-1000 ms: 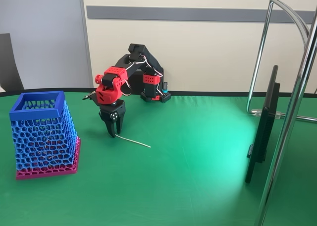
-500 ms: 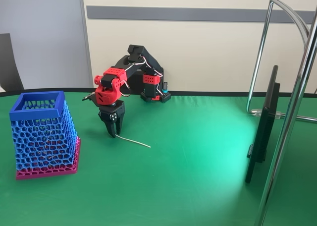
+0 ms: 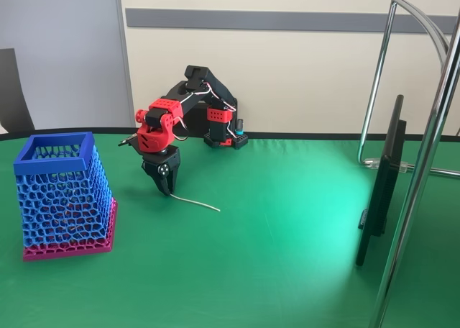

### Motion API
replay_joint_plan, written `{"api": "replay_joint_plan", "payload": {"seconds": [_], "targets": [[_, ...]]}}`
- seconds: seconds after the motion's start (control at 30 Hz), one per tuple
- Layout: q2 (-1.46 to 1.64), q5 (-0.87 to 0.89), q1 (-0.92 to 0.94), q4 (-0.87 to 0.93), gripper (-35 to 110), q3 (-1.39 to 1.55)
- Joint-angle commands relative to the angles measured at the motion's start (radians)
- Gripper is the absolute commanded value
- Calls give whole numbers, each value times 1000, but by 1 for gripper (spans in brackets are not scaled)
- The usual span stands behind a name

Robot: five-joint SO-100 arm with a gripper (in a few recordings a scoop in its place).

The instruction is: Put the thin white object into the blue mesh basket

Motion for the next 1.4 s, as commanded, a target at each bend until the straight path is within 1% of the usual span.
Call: {"api": "replay_joint_plan", "payload": {"seconds": [0.0, 0.43, 0.77, 0.97, 1.07, 1.17, 1.37], "targets": [[38, -8, 0, 3, 1, -3], [351, -20, -121, 3, 1, 198], [644, -71, -141, -21, 1, 229], [824, -120, -87, -149, 1, 249], [844, -156, -54, -172, 1, 204], [853, -178, -11, -245, 1, 181], [828, -222, 75, -512, 1, 183]]}}
